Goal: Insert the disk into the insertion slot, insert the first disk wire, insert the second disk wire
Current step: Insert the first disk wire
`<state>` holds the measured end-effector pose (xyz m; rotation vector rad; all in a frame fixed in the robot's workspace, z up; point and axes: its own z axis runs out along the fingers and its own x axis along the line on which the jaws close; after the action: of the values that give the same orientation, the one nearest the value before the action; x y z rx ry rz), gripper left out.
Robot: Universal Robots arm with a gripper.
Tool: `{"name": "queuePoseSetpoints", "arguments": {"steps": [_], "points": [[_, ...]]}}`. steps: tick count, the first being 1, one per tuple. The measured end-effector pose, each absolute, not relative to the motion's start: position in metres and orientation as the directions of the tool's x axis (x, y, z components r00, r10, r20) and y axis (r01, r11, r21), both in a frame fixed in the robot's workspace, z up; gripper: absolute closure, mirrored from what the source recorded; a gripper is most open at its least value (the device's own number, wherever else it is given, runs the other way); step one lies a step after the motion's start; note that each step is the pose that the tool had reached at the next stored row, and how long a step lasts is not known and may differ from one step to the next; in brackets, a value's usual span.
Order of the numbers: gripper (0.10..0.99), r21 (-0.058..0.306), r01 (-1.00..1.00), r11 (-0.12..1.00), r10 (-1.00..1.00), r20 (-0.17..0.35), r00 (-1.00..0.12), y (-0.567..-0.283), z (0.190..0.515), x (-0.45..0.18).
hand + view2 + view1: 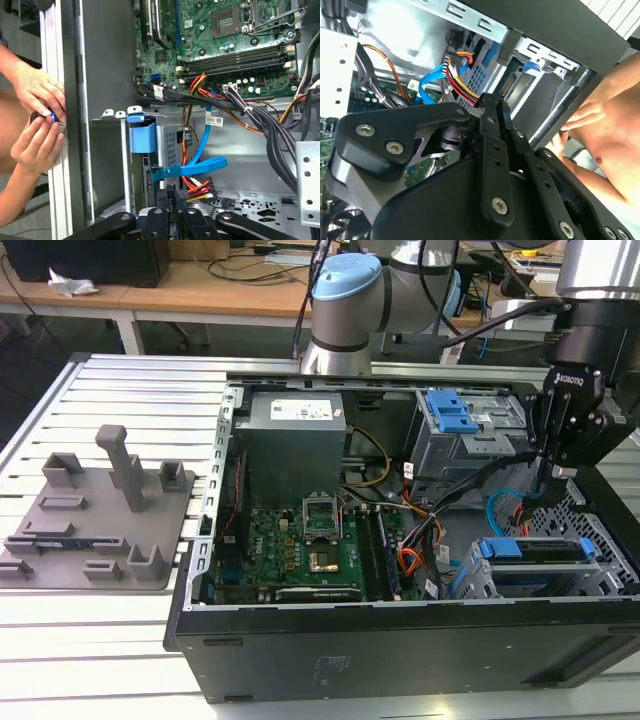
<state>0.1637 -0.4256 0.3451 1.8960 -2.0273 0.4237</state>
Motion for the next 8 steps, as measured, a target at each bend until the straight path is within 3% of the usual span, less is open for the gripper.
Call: {"name": "queuePoseSetpoints", "arguments": {"steps": [3,8], "points": [[0.922,0.014,-0.998,0.068,-0.922,0.384,-0.058,-0.438,0.346,0.164],[0.922,0.036,-0.997,0.067,-0.931,0.361,-0.05,-0.453,0.351,0.167]]}}
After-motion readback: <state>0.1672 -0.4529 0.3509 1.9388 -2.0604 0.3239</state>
